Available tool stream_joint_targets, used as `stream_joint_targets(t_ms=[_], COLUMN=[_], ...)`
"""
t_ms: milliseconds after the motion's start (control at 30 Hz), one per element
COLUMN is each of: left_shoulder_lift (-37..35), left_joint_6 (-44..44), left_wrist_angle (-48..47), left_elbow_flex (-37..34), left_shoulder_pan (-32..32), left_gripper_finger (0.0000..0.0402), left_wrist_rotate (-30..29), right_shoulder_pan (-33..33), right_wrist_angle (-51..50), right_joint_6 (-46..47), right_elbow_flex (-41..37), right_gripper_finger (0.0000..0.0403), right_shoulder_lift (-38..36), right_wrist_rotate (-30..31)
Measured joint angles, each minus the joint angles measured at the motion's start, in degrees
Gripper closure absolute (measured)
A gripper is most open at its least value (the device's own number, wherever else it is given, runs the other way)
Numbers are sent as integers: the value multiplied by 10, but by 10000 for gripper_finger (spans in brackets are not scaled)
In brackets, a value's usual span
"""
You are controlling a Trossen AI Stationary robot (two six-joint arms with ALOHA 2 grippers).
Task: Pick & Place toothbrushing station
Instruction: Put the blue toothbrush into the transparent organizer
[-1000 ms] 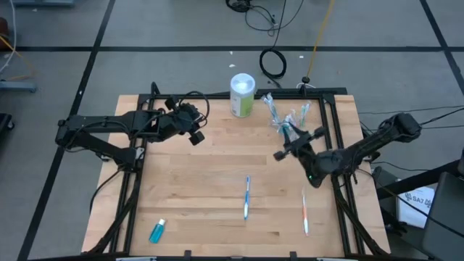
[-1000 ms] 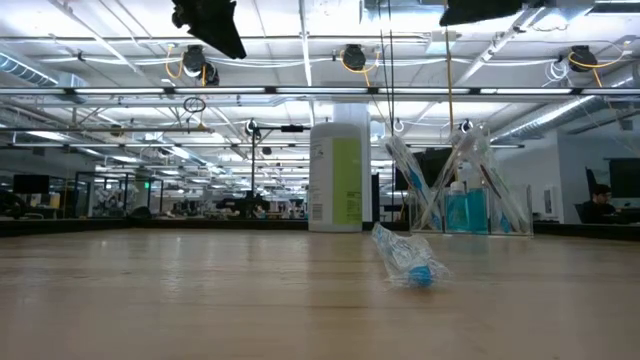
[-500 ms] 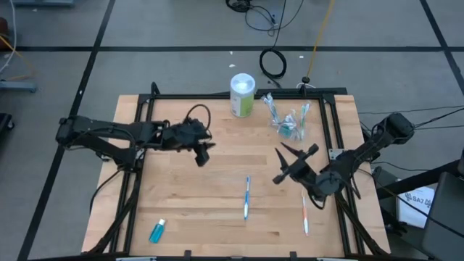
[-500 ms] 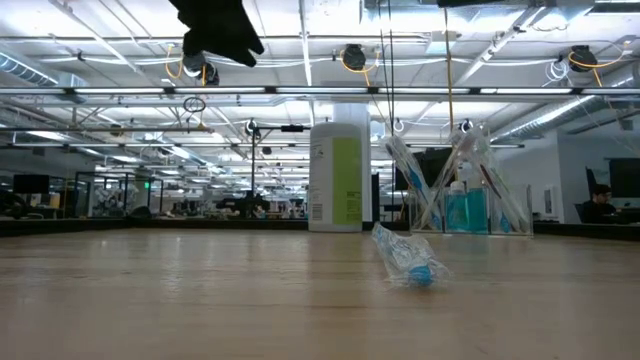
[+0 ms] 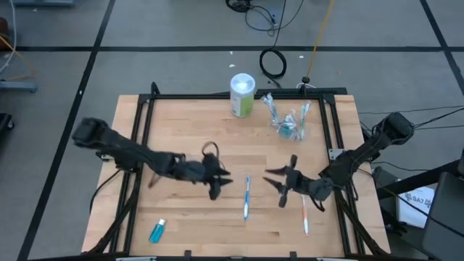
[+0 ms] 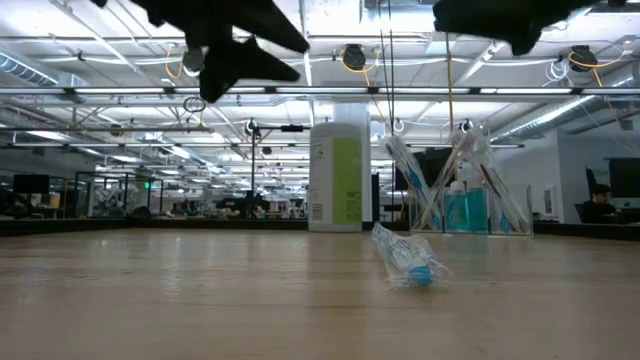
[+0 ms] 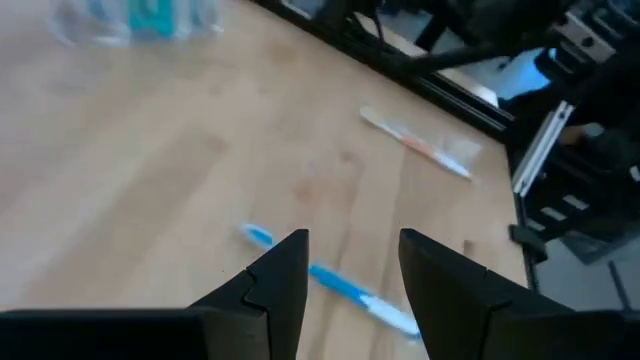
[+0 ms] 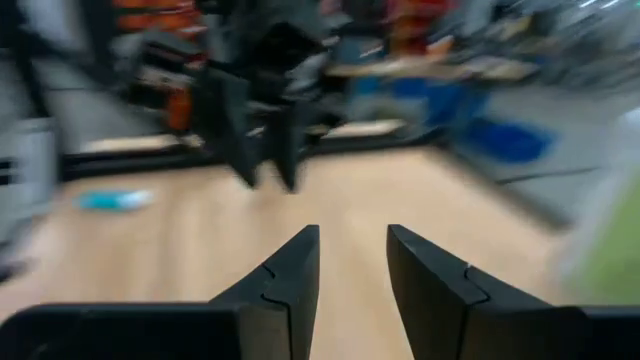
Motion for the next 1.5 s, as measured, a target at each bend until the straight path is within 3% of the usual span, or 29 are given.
stream_joint_targets(t_ms=[200,467,600,800,1000,1200,1500], left_shoulder_lift=[136,258,303,319,319,326,356], left_joint_6=[-38,-55,-45,-105,-138,-170,-190], left_wrist_angle=[147,170,85,-199,-180,-170,-153], left_elbow_flex=[3,44,114,218,250,258,257], left_shoulder_pan=[-22,6,17,30,6,-2,20], left_gripper_finger=[241,241,241,241,241,241,241], left_wrist_rotate=[-10,-11,-9,-33,-29,-69,-45], right_shoulder_pan=[-29,-59,-89,-121,-132,-132,-132], right_wrist_angle=[-8,-17,-6,12,43,59,57], right_joint_6=[150,291,345,355,321,312,311], right_elbow_flex=[-70,-175,-207,-219,-220,-219,-219], right_gripper_finger=[289,289,289,289,289,289,289], right_shoulder_lift=[0,0,0,0,0,0,0], right_wrist_rotate=[-157,-167,-168,-212,-228,-228,-228])
